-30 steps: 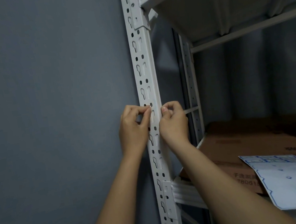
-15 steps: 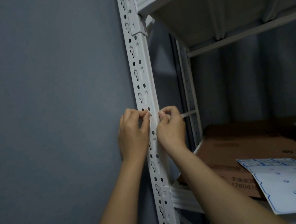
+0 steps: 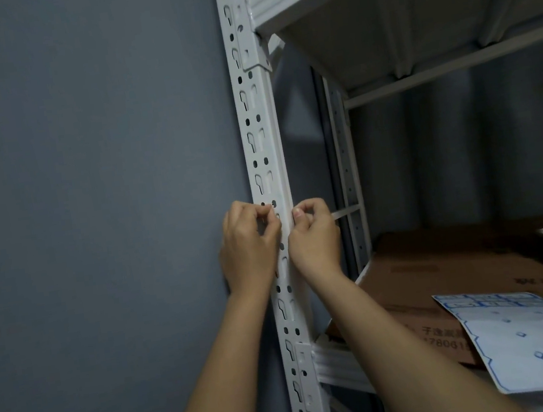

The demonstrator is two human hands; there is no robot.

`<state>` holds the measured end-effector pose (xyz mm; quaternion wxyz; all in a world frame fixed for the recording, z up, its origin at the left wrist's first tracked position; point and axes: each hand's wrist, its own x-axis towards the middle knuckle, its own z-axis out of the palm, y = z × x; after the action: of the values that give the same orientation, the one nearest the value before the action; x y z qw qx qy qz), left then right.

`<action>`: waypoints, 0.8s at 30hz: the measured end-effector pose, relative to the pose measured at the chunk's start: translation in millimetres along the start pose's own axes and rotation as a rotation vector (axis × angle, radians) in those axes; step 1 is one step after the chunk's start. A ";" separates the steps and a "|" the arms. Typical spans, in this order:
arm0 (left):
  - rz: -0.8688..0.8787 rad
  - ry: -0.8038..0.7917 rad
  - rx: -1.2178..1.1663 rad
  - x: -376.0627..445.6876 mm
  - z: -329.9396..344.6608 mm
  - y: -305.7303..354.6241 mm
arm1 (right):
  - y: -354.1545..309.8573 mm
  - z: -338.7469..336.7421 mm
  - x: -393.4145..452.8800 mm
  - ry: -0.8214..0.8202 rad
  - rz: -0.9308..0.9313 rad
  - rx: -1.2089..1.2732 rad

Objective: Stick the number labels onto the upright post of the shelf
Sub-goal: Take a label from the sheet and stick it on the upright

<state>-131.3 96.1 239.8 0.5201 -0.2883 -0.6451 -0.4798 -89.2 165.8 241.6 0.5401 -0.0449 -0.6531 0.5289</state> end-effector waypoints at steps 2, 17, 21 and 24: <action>-0.036 0.015 -0.020 1.3 0.9 3.5 | -0.3 -0.3 0.8 -0.005 -0.002 -0.016; -0.087 -0.020 -0.044 -11.1 -6.3 5.4 | -1.1 -5.7 1.2 -0.071 -0.032 -0.081; -0.076 0.008 0.035 -10.9 -5.1 7.9 | 1.2 -5.4 1.1 -0.058 -0.048 -0.072; -0.027 0.015 0.103 -8.7 -6.7 8.6 | 1.2 -5.8 0.3 -0.051 -0.052 -0.068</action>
<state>-118.6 94.2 234.3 0.5326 -0.2486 -0.6689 -0.4551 -85.6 170.3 240.1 0.5350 -0.0330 -0.6852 0.4931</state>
